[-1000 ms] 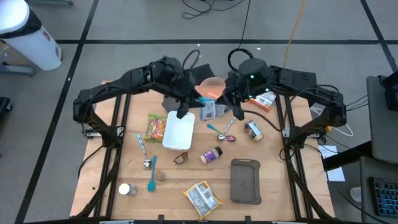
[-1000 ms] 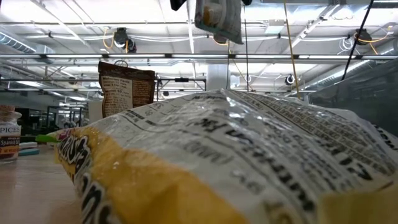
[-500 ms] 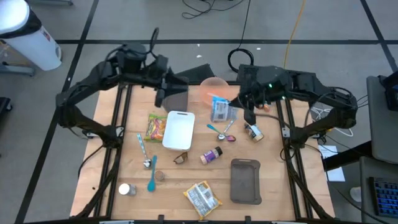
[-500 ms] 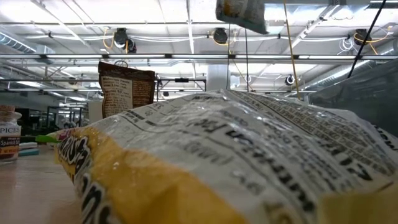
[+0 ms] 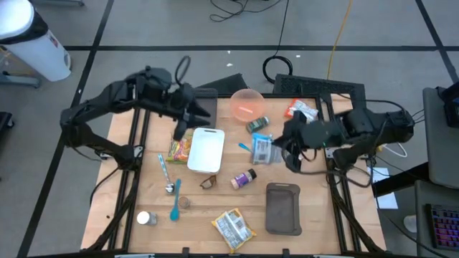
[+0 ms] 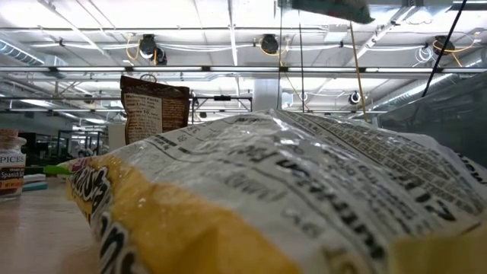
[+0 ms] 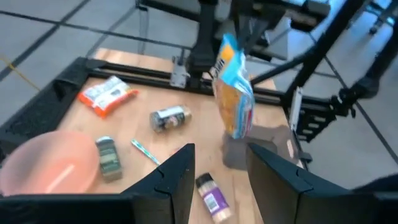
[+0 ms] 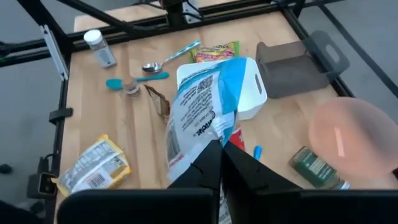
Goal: Pick & Place Food Item
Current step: Put blue noodle pack into the bottom black transparent bin
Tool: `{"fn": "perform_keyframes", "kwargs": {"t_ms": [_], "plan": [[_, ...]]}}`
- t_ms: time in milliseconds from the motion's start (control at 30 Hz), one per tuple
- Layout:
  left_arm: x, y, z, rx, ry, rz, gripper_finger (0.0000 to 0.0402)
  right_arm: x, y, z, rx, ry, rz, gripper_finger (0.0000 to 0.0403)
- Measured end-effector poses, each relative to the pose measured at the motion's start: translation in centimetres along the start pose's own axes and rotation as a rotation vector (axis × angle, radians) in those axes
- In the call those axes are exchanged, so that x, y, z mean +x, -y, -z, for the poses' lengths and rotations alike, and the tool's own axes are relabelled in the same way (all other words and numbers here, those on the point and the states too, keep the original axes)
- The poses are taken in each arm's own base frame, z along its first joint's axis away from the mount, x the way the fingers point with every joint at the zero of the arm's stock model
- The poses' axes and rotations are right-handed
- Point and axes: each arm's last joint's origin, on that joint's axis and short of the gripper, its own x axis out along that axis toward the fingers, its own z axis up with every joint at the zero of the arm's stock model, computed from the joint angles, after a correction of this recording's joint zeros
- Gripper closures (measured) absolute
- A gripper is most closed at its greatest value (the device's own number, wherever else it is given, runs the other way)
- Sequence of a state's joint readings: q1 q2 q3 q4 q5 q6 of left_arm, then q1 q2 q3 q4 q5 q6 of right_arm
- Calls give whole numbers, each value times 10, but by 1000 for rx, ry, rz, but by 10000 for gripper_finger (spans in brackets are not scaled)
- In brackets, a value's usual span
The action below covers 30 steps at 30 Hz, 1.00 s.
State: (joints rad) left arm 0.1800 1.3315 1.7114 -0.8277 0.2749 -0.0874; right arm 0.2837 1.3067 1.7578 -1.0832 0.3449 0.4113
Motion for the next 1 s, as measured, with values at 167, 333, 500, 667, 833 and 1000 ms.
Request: {"fn": "perform_keyframes", "kwargs": {"t_ms": [167,333,500,667,833,1000], "plan": [[26,13,15,6,-7,33,252,-6,-23,14,21,27,14,403],[42,17,29,-11,-40,59,252,-3,-39,31,40,-10,-1,403],[54,15,42,-45,-62,59,252,-2,-49,45,73,-43,-24,403],[65,19,53,-91,-13,73,252,4,-61,66,61,-78,-14,403],[84,33,68,-127,48,36,252,12,-70,93,27,-136,-18,403],[94,51,78,-170,127,-47,252,8,-78,115,40,-133,-83,403]]}}
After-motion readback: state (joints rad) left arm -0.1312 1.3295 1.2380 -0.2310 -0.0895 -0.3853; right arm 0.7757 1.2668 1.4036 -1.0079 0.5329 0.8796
